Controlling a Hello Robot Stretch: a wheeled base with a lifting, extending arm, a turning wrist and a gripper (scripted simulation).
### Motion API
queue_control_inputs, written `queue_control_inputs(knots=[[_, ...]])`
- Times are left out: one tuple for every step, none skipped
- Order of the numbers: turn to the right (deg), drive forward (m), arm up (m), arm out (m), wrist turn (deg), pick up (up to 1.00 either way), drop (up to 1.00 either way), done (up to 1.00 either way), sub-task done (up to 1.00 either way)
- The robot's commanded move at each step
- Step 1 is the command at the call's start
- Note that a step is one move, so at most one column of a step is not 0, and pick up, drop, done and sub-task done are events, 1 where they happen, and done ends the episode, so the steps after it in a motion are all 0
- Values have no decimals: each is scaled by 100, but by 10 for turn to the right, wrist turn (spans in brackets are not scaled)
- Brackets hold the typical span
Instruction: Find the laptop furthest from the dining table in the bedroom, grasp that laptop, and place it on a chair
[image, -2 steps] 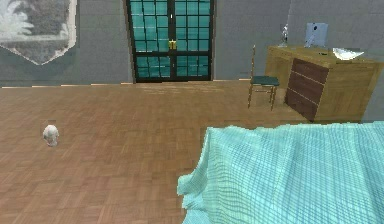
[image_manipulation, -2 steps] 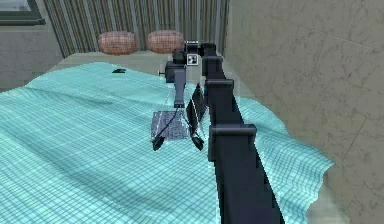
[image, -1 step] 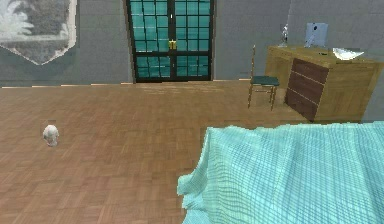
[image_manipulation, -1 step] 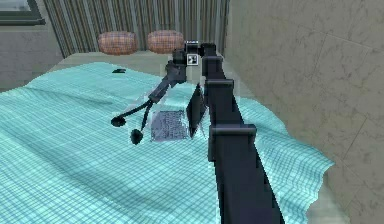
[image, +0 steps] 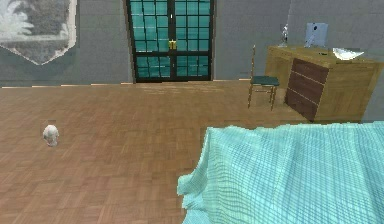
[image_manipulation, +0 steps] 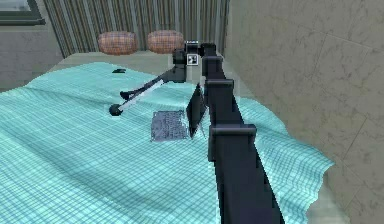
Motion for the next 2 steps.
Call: queue_control_inputs(knots=[[0,0,0,0,450,0,0,0,0],[0,0,0,0,120,0,0,0,0]])
